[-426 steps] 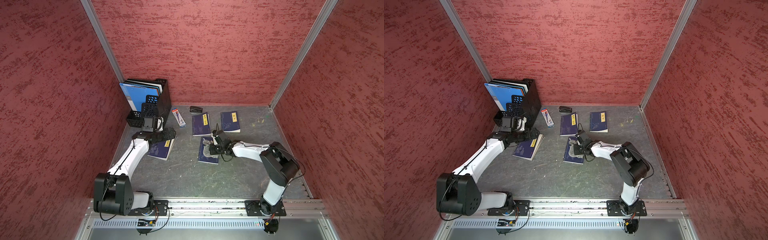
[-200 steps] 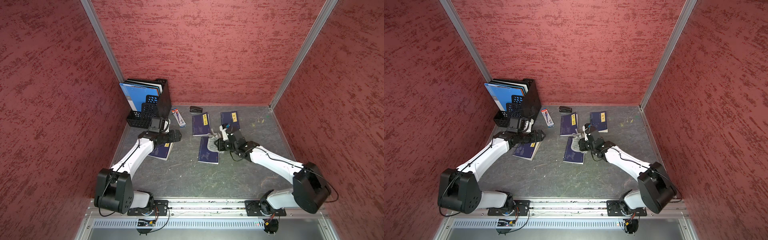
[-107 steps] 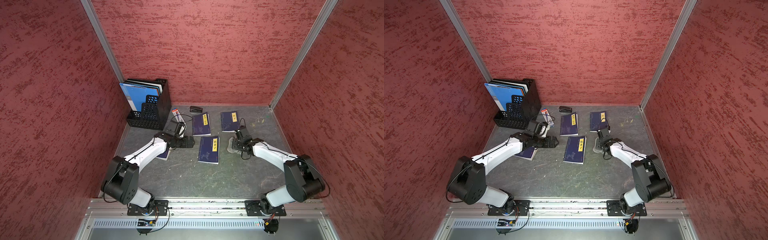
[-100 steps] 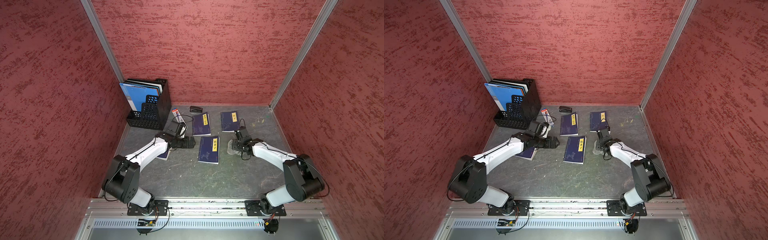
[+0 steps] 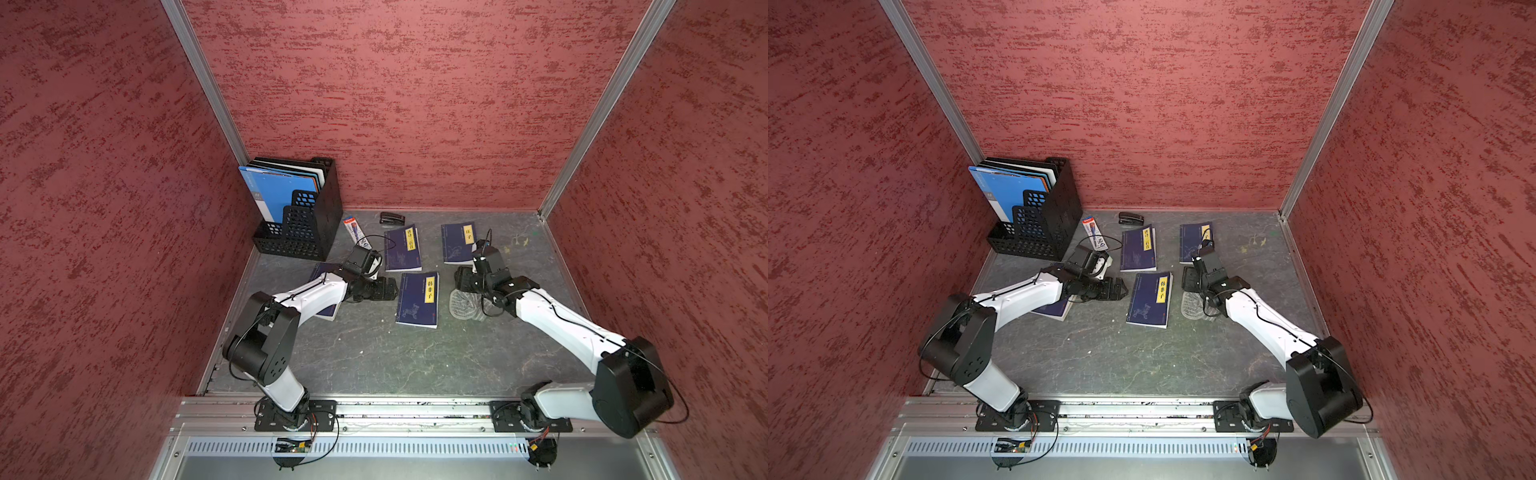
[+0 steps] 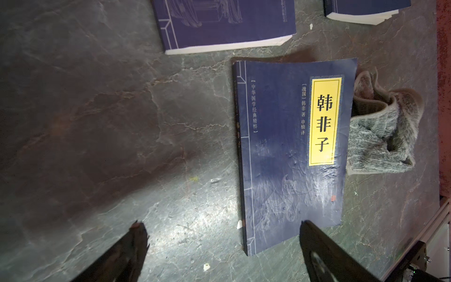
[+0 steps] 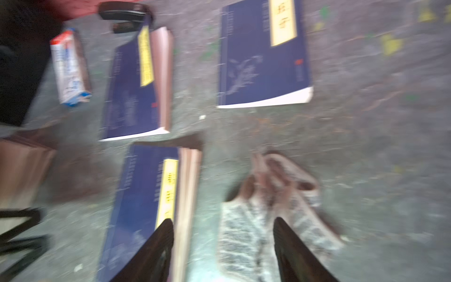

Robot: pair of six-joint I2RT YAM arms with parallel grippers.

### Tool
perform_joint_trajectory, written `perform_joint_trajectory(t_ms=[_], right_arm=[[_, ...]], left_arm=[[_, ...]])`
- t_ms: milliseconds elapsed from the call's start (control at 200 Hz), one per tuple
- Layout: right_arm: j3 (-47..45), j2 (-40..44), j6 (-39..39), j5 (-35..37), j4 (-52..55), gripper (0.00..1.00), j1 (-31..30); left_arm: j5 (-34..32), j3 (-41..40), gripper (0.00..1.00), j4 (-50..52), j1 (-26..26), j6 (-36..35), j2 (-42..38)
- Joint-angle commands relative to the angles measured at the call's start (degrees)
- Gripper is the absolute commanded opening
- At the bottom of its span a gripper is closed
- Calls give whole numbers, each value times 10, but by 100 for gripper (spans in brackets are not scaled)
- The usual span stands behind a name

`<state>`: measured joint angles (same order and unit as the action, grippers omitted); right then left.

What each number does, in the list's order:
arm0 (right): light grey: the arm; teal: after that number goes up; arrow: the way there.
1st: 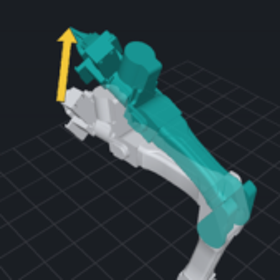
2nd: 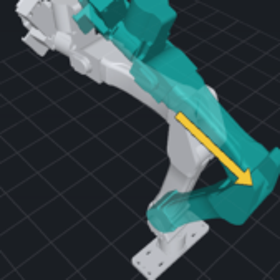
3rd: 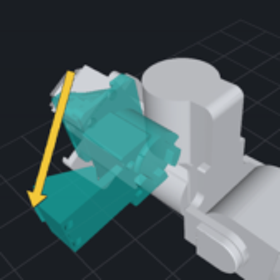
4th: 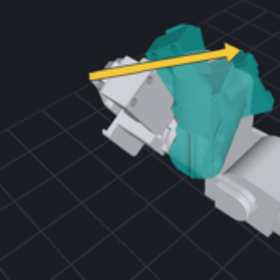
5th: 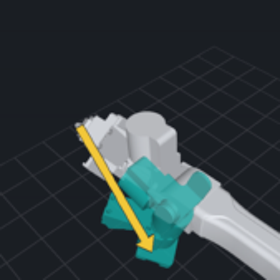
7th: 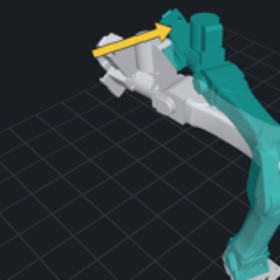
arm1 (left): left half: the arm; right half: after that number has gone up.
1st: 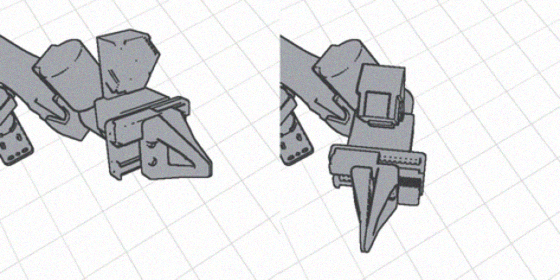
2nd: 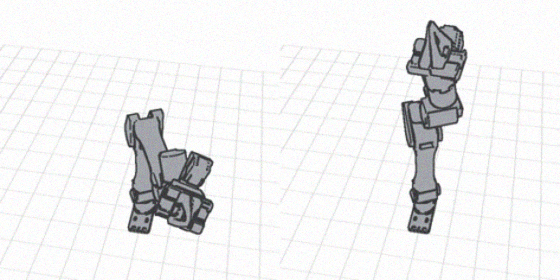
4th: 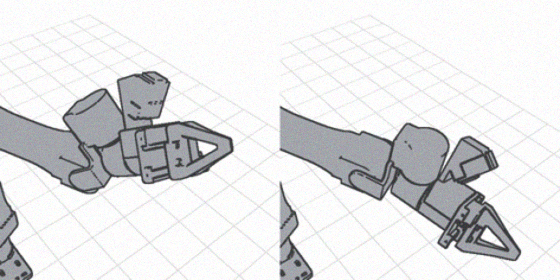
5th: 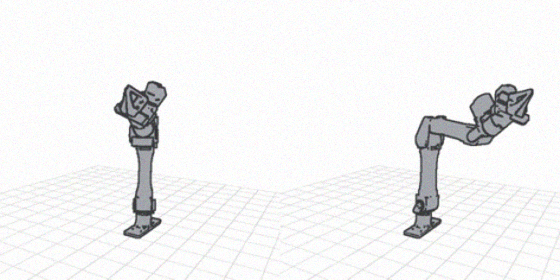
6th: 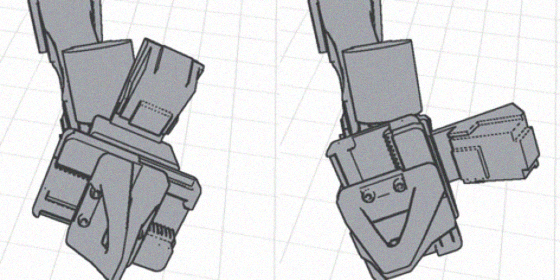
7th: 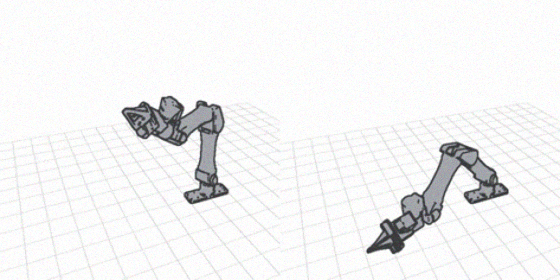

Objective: Wipe the cover of the book
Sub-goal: Place the cleaning item at the center of the board, then pick up the book from the center of the board.

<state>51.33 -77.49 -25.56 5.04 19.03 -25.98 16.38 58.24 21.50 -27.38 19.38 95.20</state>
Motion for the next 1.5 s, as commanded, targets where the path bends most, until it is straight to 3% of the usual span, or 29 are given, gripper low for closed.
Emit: perform_joint_trajectory(t_ms=[0, 170, 716, 997, 1262, 1493], right_arm=[[-18, -21, -18, -64, -50, 62, -20], [-17, -83, -36, -68, -84, 59, -59], [-49, -171, -64, -13, -109, 28, -80], [-72, -192, -67, -35, -143, 23, -80], [-99, -202, -71, -60, -171, 18, -80], [-116, -212, -75, -73, -187, 17, -80]], left_arm=[[19, 25, 96, -34, -8, 7, 16], [26, 38, 94, -51, -20, 15, 38], [75, 63, 83, -71, -28, 41, 107], [100, 86, 80, -69, -31, 50, 141], [172, 91, 73, -88, -20, 68, 174], [232, 90, 57, -130, -12, 90, 182]])
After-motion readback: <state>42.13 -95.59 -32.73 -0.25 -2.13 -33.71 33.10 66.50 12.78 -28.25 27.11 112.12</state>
